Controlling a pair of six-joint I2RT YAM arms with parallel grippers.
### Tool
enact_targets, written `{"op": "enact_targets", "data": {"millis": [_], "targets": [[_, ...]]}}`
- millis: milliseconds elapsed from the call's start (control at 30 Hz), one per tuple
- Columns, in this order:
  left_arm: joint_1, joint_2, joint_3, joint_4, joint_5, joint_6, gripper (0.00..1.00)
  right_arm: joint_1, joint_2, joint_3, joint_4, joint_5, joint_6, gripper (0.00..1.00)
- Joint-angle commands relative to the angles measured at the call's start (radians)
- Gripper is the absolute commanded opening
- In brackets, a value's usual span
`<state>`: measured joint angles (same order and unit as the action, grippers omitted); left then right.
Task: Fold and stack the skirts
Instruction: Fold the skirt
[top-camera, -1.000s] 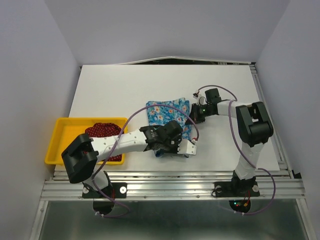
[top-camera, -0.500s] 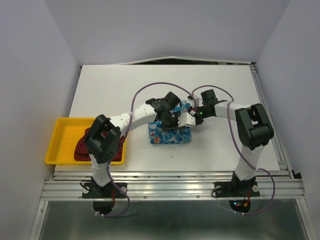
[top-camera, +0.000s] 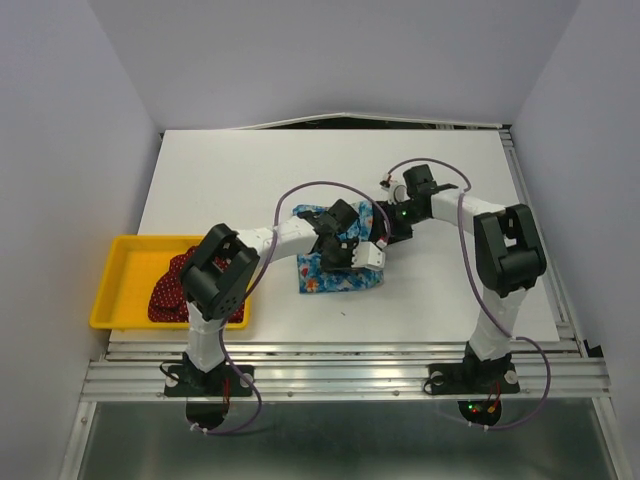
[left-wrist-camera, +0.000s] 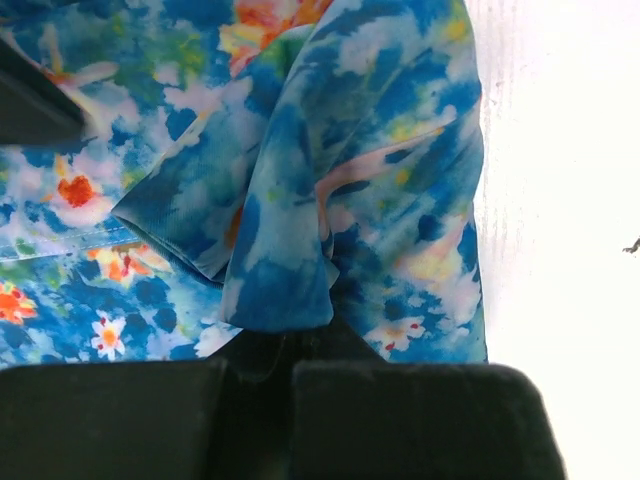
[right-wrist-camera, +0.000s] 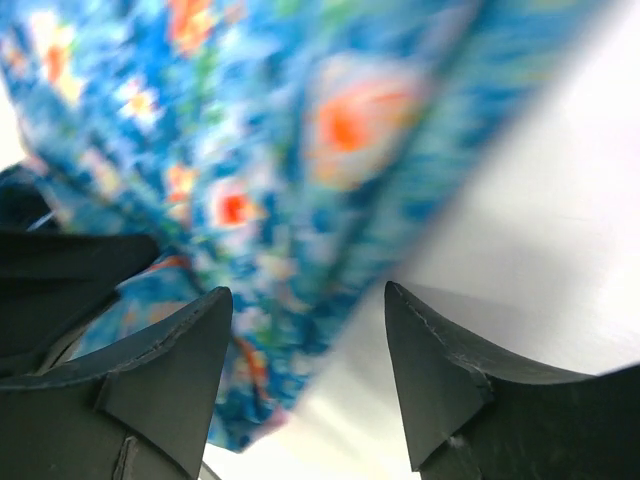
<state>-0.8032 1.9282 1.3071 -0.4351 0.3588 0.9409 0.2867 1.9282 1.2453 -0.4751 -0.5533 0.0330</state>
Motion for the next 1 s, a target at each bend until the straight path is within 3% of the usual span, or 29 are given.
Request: {"op": "enact_targets", "data": {"millis": [0,200,367,567,700,867,967], "targets": [[-0.022,-0.023,-0.072,0.001,0.011,0.047,0.00,-0.076,0.077,0.084,-0.089,0.201,0.005,0.69],[-0.034,-0.029,-0.092,-0.010,0.022,0.070,0.00,-0.089,0.153,0.314,-0.077,0.149,0.005,0.68],[-0.036,-0.035,-0.091,-0.027,0.034,0.070,0.00,-0.089,0.196,0.424,0.007,0.032,0.042,0.55],[-0.037,-0.044,-0.063,-0.077,0.063,0.070,0.00,-0.054,0.311,0.555,0.007,-0.060,0.006,0.54],[-0.042,-0.055,-0.048,-0.099,0.060,0.070,0.00,-0.017,0.371,0.577,0.024,-0.108,-0.068,0.60],[-0.042,-0.057,-0.045,-0.108,0.052,0.053,0.00,0.003,0.400,0.573,-0.020,-0.152,-0.181,0.48],[-0.034,-0.061,-0.046,-0.109,0.057,0.036,0.00,0.012,0.382,0.511,-0.081,-0.178,-0.286,0.47]]}}
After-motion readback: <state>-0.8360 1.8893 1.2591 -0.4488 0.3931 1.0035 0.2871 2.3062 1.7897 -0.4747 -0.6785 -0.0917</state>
